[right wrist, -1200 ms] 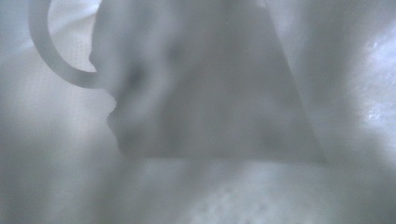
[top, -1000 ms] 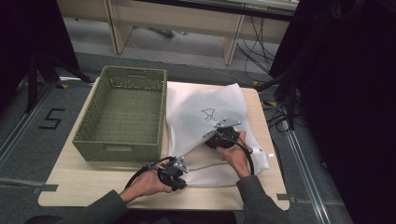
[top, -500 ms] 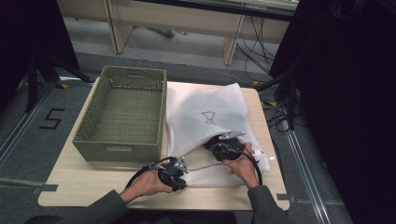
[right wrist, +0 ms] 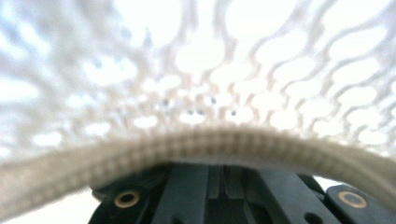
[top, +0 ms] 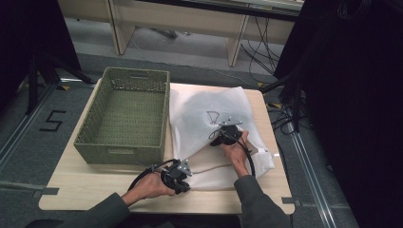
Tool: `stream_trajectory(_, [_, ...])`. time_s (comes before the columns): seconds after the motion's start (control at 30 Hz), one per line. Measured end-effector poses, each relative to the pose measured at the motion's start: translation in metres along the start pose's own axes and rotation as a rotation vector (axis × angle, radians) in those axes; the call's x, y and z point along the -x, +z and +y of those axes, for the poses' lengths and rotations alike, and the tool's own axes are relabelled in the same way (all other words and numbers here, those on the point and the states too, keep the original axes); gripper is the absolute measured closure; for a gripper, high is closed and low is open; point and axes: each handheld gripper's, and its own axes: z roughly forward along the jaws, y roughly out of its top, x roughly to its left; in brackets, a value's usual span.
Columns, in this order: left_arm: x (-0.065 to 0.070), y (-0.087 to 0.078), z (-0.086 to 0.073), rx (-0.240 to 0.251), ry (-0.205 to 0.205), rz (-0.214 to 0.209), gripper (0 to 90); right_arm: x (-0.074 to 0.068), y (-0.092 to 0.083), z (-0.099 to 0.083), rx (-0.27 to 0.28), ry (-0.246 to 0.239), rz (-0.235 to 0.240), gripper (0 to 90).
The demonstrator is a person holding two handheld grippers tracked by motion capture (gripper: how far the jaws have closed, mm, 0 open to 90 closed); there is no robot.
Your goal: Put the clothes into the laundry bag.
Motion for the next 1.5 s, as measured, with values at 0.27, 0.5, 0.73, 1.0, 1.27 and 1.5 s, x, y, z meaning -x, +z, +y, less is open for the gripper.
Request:
stream_trajectory(0.27, [0.0, 0.001, 0.0, 0.0, -0.008, -0.007, 84.1, -0.009, -0.047, 0.001, -0.1, 0.007, 0.165, 63.9])
stream_trajectory(0.5, [0.003, 0.0, 0.001, -0.007, 0.01, 0.019, 84.9, -0.003, -0.105, -0.012, -0.043, 0.005, 0.166, 56.3])
stream_trajectory(0.73, [0.0, 0.0, 0.001, -0.005, 0.004, 0.003, 84.9, 0.024, -0.133, -0.003, 0.13, -0.012, 0.023, 50.2])
stream_trajectory(1.0, [-0.002, 0.0, 0.0, -0.006, -0.002, -0.004, 84.7, 0.024, -0.106, -0.003, 0.078, -0.157, 0.101, 84.9])
stream_trajectory(1.27, [0.0, 0.0, 0.0, -0.004, -0.006, 0.006, 84.6, 0.005, -0.097, -0.03, -0.178, -0.169, 0.229, 86.3])
stream_trajectory(1.5, [-0.001, 0.0, 0.0, -0.005, -0.009, 0.0, 84.3, 0.007, -0.074, -0.041, -0.273, -0.148, 0.222, 72.0])
